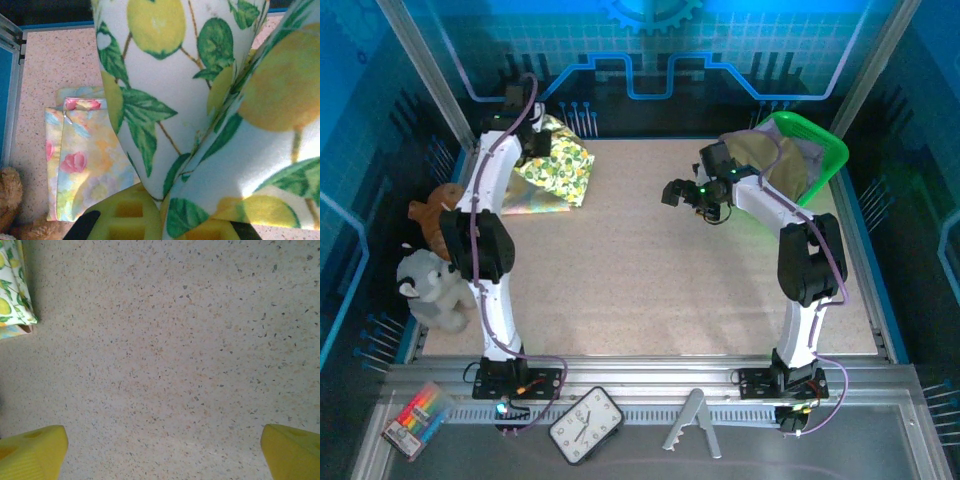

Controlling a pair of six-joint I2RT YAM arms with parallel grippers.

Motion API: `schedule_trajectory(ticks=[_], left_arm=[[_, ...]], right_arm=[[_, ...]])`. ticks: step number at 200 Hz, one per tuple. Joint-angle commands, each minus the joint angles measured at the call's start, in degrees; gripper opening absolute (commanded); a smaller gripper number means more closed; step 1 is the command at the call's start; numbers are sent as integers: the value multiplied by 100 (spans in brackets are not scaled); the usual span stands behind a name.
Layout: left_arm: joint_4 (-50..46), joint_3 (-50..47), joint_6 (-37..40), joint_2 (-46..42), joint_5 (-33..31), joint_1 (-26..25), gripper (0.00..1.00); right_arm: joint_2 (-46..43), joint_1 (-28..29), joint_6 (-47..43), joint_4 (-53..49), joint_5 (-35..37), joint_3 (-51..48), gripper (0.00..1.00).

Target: Fold and stack the skirts

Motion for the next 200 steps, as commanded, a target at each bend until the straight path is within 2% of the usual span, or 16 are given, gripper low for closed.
schedule_trajectory(ticks=[1,25,90,114,131,139,150,157,166,173,200], left_arm=[[-372,267,110,-140,694,291,0],[-616,428,168,54,972,540,0],[-1195,930,748,935,2675,1523,0],[-1154,1050,960,1290,2728,1757,0],[-1251,1500,1007,1677,2642,1876,0],[-1259,1723,990,1872,2471,1903,16],[-1168,2010,820,2076,1987,1928,29],[-1060,2134,564,2139,1557,1952,52],[-1020,2257,266,2126,1442,2007,81],[-946,2219,-58,2016,1475,2039,97],[-128,1157,-1172,984,1559,2027,99]], right_arm=[[-94,-78,35,-50,-45,-40,100],[-111,-93,9,-92,-45,-50,100],[-169,-112,-52,-294,96,-19,100],[-180,-114,-77,-436,169,4,100],[-208,-112,-105,-552,235,15,100],[-232,-112,-114,-599,276,16,100],[-285,-117,-121,-657,350,-12,100],[-348,-112,-123,-668,414,-52,100],[-458,-114,-123,-662,501,-142,100],[-561,-113,-118,-648,593,-209,100],[-1091,-140,-174,-404,972,-567,100]])
